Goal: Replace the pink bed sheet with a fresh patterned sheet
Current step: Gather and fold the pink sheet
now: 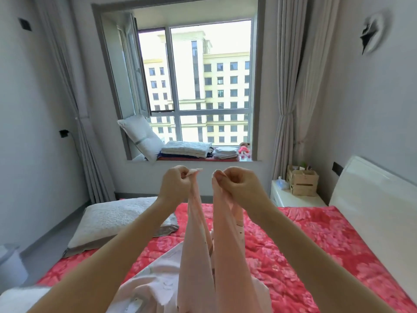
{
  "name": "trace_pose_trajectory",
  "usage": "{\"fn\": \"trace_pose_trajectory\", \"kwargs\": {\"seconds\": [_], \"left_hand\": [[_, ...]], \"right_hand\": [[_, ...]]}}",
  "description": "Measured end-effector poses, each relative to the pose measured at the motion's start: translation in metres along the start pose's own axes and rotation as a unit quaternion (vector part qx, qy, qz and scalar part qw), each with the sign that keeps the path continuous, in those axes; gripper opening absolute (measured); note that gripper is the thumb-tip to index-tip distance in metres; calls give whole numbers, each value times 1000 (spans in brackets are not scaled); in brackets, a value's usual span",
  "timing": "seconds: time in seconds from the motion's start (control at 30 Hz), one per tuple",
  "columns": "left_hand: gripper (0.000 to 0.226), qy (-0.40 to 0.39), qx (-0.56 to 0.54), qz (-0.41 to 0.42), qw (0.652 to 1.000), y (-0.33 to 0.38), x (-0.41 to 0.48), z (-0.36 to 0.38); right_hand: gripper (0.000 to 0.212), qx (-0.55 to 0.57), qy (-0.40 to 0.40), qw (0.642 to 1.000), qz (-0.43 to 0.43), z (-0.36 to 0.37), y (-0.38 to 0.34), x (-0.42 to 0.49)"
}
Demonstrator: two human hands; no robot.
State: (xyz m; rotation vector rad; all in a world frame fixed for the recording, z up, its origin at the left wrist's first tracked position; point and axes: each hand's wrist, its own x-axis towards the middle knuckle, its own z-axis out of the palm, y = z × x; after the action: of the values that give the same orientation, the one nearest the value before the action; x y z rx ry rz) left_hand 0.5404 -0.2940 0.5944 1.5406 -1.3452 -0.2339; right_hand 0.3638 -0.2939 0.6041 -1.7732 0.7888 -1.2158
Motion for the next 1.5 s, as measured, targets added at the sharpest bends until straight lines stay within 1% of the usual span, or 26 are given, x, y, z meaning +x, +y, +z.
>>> {"fn": "trace_pose_trajectory", "kwargs": {"seconds": [0.07, 0.13, 0.23, 0.37, 0.43, 0.53, 0.57, 0.63, 0.7, 0.77, 0.83, 0.87, 0.9, 0.93, 0.97, 1.0, 1.03, 1.07, 1.1, 1.17, 1.2, 1.27, 1.33, 1.4, 1.47, 1.5], "left_hand": [[29, -32, -63, 3, 997, 21, -11, -5], [25, -81, -134, -8, 988, 34, -23, -8], [33, -110, -199, -29, 973, 39, -34, -9], [29, -132, -220, -40, 966, 33, -48, -5], [28, -139, -202, -24, 969, 28, -53, -1], [31, -129, -165, -19, 978, 17, -60, 5], [32, -125, -165, -28, 978, 15, -63, 8], [32, -120, -206, -67, 969, 12, -72, 11], [38, -122, -267, -127, 948, 11, -80, 14], [46, -121, -293, -173, 932, 7, -85, 15], [33, -124, -310, -207, 920, 1, -88, 15], [27, -126, -322, -217, 913, -1, -89, 14], [29, -129, -334, -220, 907, -4, -91, 13], [33, -135, -339, -218, 905, -6, -93, 12], [34, -146, -341, -213, 904, -10, -96, 10], [30, -160, -335, -206, 906, -13, -98, 8], [26, -169, -322, -197, 911, -15, -99, 6], [24, -171, -302, -188, 919, -15, -98, 4], [23, -167, -282, -177, 928, -14, -97, 2], [25, -163, -245, -148, 944, -7, -97, 0], [27, -180, -228, -128, 948, -1, -99, -2], [30, -245, -198, -83, 945, 5, -105, -11], [35, -294, -171, -55, 939, 5, -107, -25], [37, -286, -128, -22, 949, -1, -102, -39], [23, -281, -50, 47, 957, -14, -97, -44], [10, -304, -27, 71, 950, -22, -98, -42]], "right_hand": [[38, -15, 19, 1000, -14, 6, -7, 8], [40, -26, 24, 999, 10, 11, -7, 13], [39, -15, 33, 997, 67, 15, -1, 15], [32, 40, 54, 988, 140, 19, 9, 9], [28, 71, 52, 983, 162, 21, 11, 5], [24, 76, 48, 980, 180, 27, 16, -2], [24, 70, 44, 980, 179, 30, 18, -4], [23, 45, 39, 983, 176, 35, 25, -10], [22, 8, 33, 986, 166, 40, 31, -16], [29, -28, 24, 987, 155, 44, 33, -23], [35, -47, 9, 987, 151, 48, 41, -27], [30, -55, 4, 987, 151, 48, 45, -28], [25, -68, -3, 987, 149, 46, 47, -30], [19, -108, 0, 986, 127, 44, 51, -33], [16, -185, 27, 979, 81, 41, 54, -39], [22, -264, 81, 961, 21, 39, 56, -48], [30, -309, 128, 941, -44, 38, 55, -58], [37, -321, 135, 933, -90, 40, 51, -70], [40, -329, 104, 933, -98, 45, 49, -78], [36, -359, 36, 930, -73, 60, 49, -91], [29, -356, 33, 932, -64, 64, 52, -92], [3, -295, 54, 952, -60, 64, 55, -97], [13, -233, 59, 970, -34, 53, 52, -112], [23, -150, 51, 987, 16, 31, 44, -136], [44, -86, 48, 993, 58, 10, 32, -165], [53, -65, 39, 994, 73, 2, 27, -180]]}}
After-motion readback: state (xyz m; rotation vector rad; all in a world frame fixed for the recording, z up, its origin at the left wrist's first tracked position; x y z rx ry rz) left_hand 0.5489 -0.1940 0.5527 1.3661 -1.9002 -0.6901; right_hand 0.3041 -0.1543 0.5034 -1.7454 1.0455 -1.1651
